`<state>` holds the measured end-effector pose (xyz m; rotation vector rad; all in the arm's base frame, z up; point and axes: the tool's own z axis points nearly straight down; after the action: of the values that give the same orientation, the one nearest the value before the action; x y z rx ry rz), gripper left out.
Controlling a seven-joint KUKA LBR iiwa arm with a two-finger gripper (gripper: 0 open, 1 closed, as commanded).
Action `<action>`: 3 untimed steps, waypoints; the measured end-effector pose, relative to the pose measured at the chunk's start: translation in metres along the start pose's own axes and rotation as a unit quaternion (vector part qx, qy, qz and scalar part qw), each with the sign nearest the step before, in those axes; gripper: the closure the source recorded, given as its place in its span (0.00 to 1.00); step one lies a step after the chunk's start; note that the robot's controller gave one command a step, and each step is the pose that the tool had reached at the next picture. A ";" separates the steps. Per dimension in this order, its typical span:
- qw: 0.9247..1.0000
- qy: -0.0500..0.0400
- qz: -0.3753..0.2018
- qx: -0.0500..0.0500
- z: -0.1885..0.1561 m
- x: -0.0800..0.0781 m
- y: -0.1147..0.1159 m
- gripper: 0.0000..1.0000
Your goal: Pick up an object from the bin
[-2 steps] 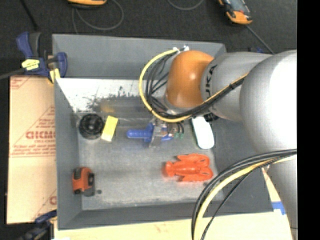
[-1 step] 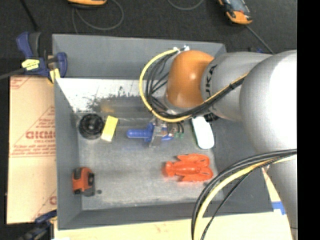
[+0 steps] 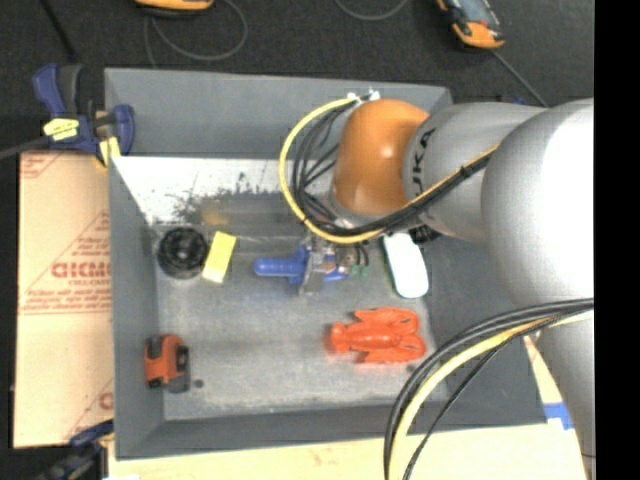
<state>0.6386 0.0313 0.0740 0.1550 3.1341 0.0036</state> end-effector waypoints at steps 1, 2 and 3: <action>1.000 0.003 0.000 0.000 -0.012 0.001 0.000 1.00; 1.000 0.002 0.000 0.000 -0.031 0.001 0.000 1.00; 1.000 0.000 0.000 0.000 -0.047 -0.001 0.000 1.00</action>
Offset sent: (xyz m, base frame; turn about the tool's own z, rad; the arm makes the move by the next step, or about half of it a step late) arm 0.0001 -0.0001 0.0099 0.0000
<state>0.6391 0.0313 0.1214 0.1543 3.1347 0.0039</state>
